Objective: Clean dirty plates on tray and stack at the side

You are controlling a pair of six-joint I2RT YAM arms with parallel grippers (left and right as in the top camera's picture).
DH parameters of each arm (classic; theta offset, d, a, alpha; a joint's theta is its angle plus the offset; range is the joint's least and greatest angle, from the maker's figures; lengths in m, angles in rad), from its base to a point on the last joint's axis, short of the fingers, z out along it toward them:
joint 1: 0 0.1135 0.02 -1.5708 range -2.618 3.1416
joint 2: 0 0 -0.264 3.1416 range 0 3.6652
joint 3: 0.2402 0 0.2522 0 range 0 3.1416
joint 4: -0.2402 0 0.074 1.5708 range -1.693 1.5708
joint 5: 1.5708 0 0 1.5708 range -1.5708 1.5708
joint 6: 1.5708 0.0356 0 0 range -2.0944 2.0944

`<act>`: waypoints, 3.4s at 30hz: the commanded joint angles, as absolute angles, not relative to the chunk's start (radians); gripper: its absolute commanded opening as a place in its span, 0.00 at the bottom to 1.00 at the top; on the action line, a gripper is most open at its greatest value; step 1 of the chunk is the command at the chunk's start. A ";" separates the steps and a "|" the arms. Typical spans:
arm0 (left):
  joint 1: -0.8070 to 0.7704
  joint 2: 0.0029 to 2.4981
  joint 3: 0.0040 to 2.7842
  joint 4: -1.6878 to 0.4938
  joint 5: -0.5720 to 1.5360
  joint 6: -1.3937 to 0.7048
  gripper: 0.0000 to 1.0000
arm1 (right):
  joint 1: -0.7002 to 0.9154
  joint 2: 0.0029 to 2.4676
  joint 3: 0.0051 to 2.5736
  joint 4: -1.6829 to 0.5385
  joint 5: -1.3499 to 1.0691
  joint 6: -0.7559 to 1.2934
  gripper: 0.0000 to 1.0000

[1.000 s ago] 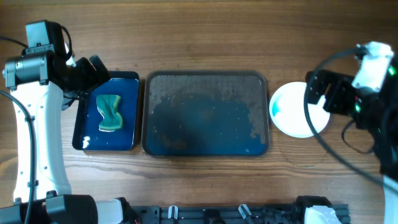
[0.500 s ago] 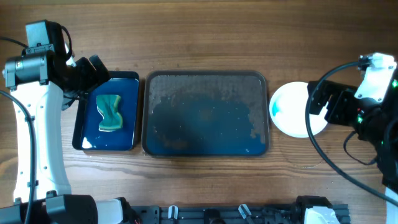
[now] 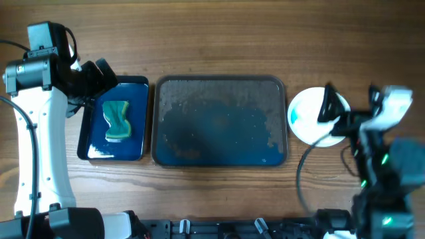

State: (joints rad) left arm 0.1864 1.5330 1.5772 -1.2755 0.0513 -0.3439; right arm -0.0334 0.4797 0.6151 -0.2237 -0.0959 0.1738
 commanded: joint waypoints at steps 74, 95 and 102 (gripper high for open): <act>-0.043 0.003 0.006 -0.076 0.030 -0.213 1.00 | 0.035 0.007 0.005 0.007 -0.094 0.081 1.00; -0.043 0.006 0.006 -0.075 0.030 -0.213 1.00 | 0.035 0.008 0.005 0.007 -0.094 0.081 1.00; -0.043 0.006 0.006 -0.075 0.029 -0.213 1.00 | 0.035 0.008 0.005 0.007 -0.094 0.081 1.00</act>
